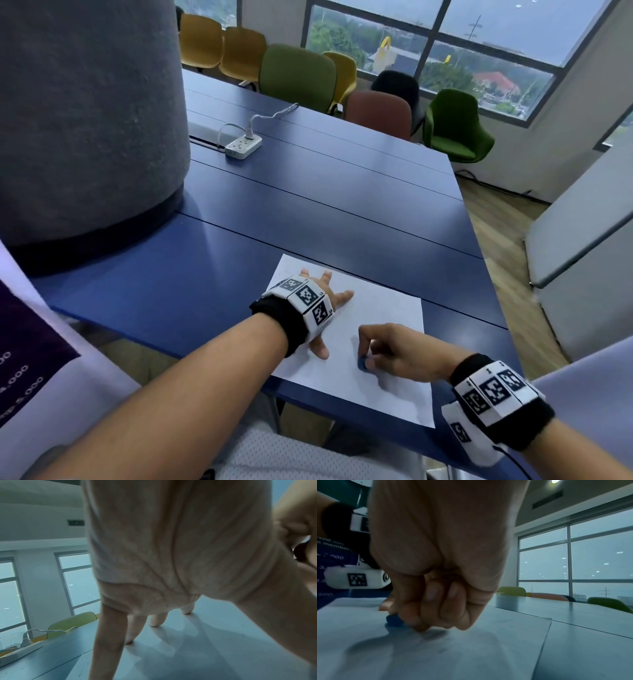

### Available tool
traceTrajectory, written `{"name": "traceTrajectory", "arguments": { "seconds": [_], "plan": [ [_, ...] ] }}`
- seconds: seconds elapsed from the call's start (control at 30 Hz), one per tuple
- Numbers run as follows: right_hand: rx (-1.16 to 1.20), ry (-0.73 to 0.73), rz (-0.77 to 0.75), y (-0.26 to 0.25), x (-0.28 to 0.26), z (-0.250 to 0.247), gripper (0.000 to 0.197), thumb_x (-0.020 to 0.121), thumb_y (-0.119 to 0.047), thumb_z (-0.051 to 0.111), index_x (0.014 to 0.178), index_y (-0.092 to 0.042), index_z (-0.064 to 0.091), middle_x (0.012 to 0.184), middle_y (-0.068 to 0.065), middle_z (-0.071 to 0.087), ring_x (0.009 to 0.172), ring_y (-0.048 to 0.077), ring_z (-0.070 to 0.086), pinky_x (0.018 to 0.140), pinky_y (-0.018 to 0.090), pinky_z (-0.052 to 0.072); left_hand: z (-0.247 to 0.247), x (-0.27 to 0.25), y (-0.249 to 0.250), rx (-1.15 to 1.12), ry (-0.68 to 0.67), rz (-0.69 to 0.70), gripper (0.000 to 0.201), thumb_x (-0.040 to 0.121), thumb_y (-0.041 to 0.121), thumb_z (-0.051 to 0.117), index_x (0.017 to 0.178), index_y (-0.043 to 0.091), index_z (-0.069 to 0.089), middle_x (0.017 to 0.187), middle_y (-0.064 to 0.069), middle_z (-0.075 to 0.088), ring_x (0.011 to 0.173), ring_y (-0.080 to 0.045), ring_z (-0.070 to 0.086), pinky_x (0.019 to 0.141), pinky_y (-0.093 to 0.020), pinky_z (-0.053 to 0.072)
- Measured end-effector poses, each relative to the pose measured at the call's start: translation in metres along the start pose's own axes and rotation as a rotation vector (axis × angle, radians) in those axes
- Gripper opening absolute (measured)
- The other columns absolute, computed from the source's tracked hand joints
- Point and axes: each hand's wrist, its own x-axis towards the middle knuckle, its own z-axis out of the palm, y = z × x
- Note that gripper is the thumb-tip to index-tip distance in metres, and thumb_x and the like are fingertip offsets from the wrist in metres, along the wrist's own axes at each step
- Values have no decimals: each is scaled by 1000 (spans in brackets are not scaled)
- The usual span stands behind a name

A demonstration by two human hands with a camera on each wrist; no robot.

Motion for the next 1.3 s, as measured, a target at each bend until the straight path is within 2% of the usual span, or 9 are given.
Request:
{"name": "traceTrajectory", "arguments": {
  "seconds": [0.17,0.33,0.47,0.6,0.77,0.9,1.03,1.17,1.3],
  "plan": [
    [-88,221,47,1,8,-2,11,90,-19,56,87,-29,53,64,-4,56,58,11,45,65,33,47,-1,0,0,-6,-19,-1,135,57,65,82,150,48,-14,162,-10,-17,144,-53,-4,114,-64,21],
    [-45,-30,-15,-4,-5,-1,5,89,-20,58,89,-26,58,71,2,62,58,9,44,61,24,42,-1,-2,0,-2,-3,-8,133,58,65,82,151,47,-12,163,-11,-15,144,-53,-2,114,-62,19],
    [51,171,25,1,0,2,8,91,-19,57,87,-26,56,59,-8,55,53,8,41,56,21,40,-2,0,0,-3,-2,6,134,58,65,83,151,47,-12,163,-10,-15,144,-53,-2,114,-62,23],
    [75,-63,11,-4,-8,4,3,90,-22,59,89,-25,59,63,-5,55,56,10,44,60,21,41,-1,0,0,-4,-8,-8,135,56,65,83,150,47,-13,163,-10,-16,144,-53,-3,114,-63,20],
    [83,132,64,-4,1,-2,5,89,-19,61,85,-21,60,56,-9,56,51,7,43,57,21,40,1,3,0,-3,-1,3,135,56,66,83,150,48,-13,163,-10,-15,144,-53,-2,114,-63,21],
    [90,-98,60,-10,-3,-3,2,88,-21,61,86,-21,61,65,-5,61,54,9,49,60,21,45,0,2,1,0,-13,-13,135,56,65,83,150,48,-13,163,-10,-15,144,-53,-3,114,-63,22],
    [103,147,105,-4,4,-8,7,87,-21,64,80,-19,61,58,-4,56,50,9,44,56,25,42,1,3,0,-3,-7,-2,136,56,65,83,150,48,-13,163,-10,-15,144,-53,-3,114,-63,23],
    [162,-80,91,-10,-5,-5,8,88,-19,64,80,-20,61,56,-9,60,52,10,49,56,21,43,0,3,0,2,-11,-9,137,55,66,83,150,48,-13,163,-10,-16,144,-54,-2,112,-64,23],
    [129,139,120,-4,-1,-6,16,86,-19,66,72,-20,59,56,-7,59,50,8,50,55,21,44,-1,4,0,2,-20,-6,137,54,66,83,149,49,-15,163,-9,-17,144,-54,-3,113,-63,23]
  ]
}}
